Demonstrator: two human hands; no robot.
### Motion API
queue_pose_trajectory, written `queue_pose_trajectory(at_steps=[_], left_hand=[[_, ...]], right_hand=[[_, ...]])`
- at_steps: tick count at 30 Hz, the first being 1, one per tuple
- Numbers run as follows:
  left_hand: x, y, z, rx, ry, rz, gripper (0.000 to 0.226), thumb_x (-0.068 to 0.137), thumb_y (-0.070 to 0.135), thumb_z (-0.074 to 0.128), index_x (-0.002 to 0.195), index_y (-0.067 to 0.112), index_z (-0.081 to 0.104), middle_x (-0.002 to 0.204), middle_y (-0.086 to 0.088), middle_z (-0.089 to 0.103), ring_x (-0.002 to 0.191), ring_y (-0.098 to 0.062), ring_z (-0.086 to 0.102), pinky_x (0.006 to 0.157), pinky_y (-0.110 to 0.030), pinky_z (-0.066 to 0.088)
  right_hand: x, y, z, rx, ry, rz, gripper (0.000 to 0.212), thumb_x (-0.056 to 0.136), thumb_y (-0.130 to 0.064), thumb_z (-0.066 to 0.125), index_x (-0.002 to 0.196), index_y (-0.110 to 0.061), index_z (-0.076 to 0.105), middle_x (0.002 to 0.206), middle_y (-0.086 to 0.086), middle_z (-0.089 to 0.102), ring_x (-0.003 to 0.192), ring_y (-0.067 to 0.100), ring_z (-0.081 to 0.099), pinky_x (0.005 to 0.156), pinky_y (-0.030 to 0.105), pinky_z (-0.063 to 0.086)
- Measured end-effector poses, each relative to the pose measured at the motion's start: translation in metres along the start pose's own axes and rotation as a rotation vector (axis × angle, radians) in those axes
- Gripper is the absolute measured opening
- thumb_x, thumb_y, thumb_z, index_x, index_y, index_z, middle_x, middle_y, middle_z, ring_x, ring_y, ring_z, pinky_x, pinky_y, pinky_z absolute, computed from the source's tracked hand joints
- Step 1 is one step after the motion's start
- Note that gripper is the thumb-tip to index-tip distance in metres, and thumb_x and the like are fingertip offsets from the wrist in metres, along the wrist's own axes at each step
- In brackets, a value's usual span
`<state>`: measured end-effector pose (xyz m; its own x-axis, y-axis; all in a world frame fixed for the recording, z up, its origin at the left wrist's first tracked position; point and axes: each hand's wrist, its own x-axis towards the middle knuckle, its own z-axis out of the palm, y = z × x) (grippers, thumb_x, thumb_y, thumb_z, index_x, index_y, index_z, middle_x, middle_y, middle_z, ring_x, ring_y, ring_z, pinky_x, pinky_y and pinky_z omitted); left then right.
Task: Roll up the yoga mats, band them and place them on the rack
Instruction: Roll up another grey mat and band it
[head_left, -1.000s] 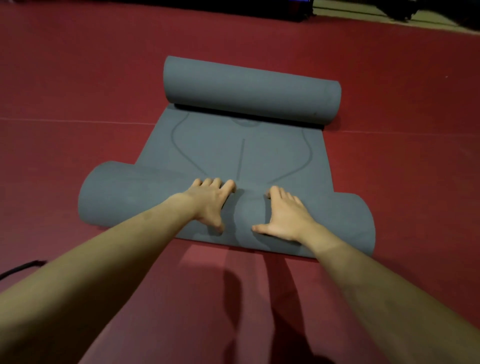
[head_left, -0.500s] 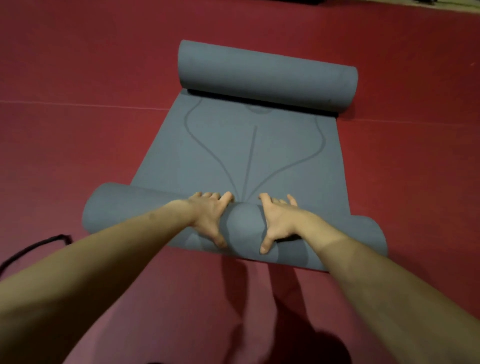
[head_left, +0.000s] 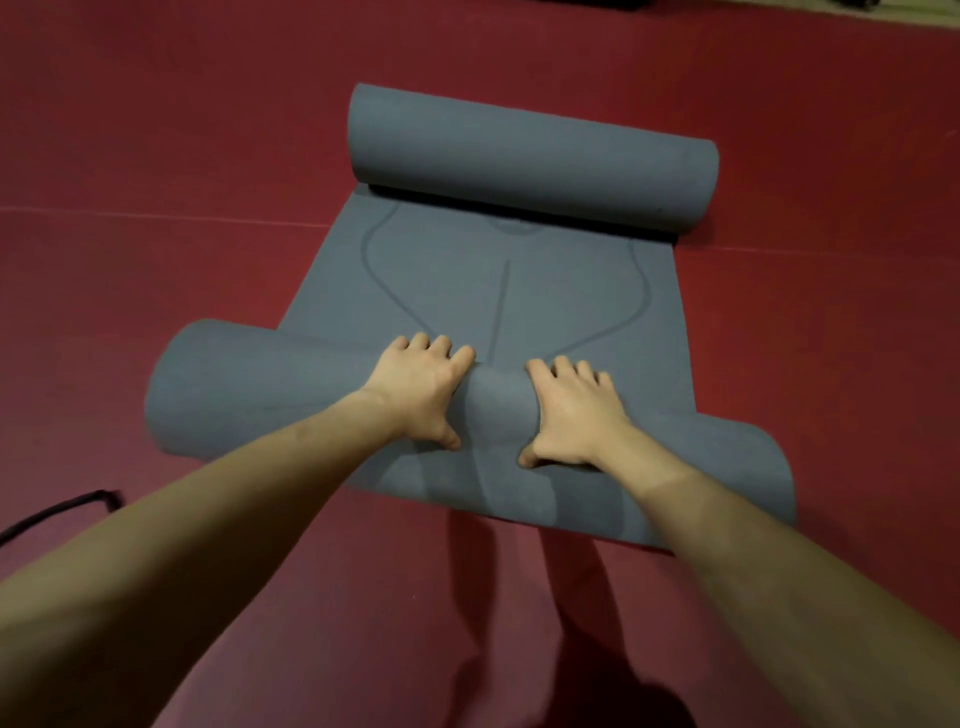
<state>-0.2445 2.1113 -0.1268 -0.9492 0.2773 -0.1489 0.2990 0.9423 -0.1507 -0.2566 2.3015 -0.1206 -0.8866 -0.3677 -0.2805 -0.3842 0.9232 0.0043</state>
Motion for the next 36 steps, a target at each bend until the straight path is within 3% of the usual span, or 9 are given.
queue_pose_trajectory(at_steps=[3, 7, 12, 16, 20, 23, 27, 36], left_hand=[[0.01, -0.006, -0.006, 0.003, 0.021, -0.014, 0.091, 0.053, 0.067, 0.074, 0.123, 0.02, 0.04, 0.116, -0.004, 0.05, 0.108, -0.027, 0.049, 0.086, -0.037, 0.038], [0.018, -0.004, -0.021, 0.007, -0.002, -0.047, 0.091, 0.055, 0.062, 0.075, 0.125, 0.019, 0.037, 0.118, -0.004, 0.047, 0.109, -0.026, 0.047, 0.087, -0.036, 0.037], [0.019, 0.007, -0.048, -0.024, -0.085, -0.02, 0.09, 0.058, 0.063, 0.072, 0.128, 0.019, 0.035, 0.12, -0.004, 0.044, 0.109, -0.026, 0.046, 0.089, -0.037, 0.037], [0.017, 0.015, -0.082, -0.047, -0.218, 0.067, 0.088, 0.06, 0.063, 0.073, 0.127, 0.018, 0.038, 0.121, -0.003, 0.045, 0.112, -0.024, 0.046, 0.094, -0.035, 0.034], [0.02, 0.028, -0.118, 0.035, -0.284, 0.03, 0.088, 0.053, 0.048, 0.085, 0.119, 0.014, 0.037, 0.123, -0.004, 0.051, 0.116, -0.021, 0.049, 0.098, -0.032, 0.035], [0.012, 0.035, -0.128, 0.015, -0.357, -0.101, 0.091, 0.052, 0.043, 0.087, 0.118, 0.013, 0.03, 0.118, -0.005, 0.059, 0.11, -0.024, 0.057, 0.091, -0.035, 0.04], [-0.003, 0.052, -0.134, 0.137, -0.323, -0.146, 0.096, 0.056, 0.048, 0.084, 0.128, 0.015, 0.029, 0.121, -0.005, 0.054, 0.112, -0.024, 0.053, 0.088, -0.036, 0.036], [-0.042, 0.066, -0.118, 0.201, -0.298, -0.063, 0.076, 0.067, 0.045, 0.076, 0.126, 0.016, 0.038, 0.125, -0.008, 0.047, 0.114, -0.025, 0.048, 0.09, -0.034, 0.035]], right_hand=[[0.014, 0.003, -0.014, 0.167, -0.038, 0.017, 0.07, 0.075, -0.054, 0.061, 0.131, -0.016, 0.042, 0.131, 0.011, 0.046, 0.125, 0.032, 0.041, 0.103, 0.044, 0.034], [0.029, 0.003, -0.036, 0.171, -0.025, 0.021, 0.061, 0.073, -0.045, 0.068, 0.116, -0.009, 0.044, 0.124, 0.014, 0.055, 0.119, 0.032, 0.051, 0.105, 0.042, 0.034], [0.027, 0.022, -0.07, 0.255, -0.153, 0.001, 0.061, 0.062, -0.038, 0.079, 0.097, -0.015, 0.035, 0.096, 0.006, 0.06, 0.098, 0.029, 0.058, 0.071, 0.032, 0.038], [0.01, 0.037, -0.085, 0.334, -0.301, -0.079, 0.061, 0.054, -0.041, 0.085, 0.085, -0.02, 0.037, 0.08, -0.003, 0.053, 0.082, 0.025, 0.056, 0.058, 0.033, 0.039], [-0.005, 0.039, -0.096, 0.295, -0.221, -0.151, 0.075, 0.055, -0.048, 0.084, 0.103, -0.017, 0.036, 0.1, 0.004, 0.059, 0.098, 0.03, 0.058, 0.069, 0.036, 0.041], [-0.008, 0.035, -0.102, 0.19, -0.213, -0.206, 0.084, 0.056, -0.057, 0.081, 0.118, -0.012, 0.046, 0.119, 0.012, 0.055, 0.113, 0.034, 0.052, 0.086, 0.04, 0.043], [-0.021, 0.039, -0.097, 0.215, -0.256, -0.202, 0.084, 0.056, -0.059, 0.08, 0.118, -0.013, 0.048, 0.123, 0.011, 0.049, 0.114, 0.032, 0.051, 0.091, 0.041, 0.045], [-0.059, 0.021, -0.072, 0.366, -0.364, -0.122, 0.085, 0.057, -0.058, 0.078, 0.123, -0.014, 0.045, 0.127, 0.009, 0.056, 0.113, 0.029, 0.054, 0.093, 0.042, 0.047]])
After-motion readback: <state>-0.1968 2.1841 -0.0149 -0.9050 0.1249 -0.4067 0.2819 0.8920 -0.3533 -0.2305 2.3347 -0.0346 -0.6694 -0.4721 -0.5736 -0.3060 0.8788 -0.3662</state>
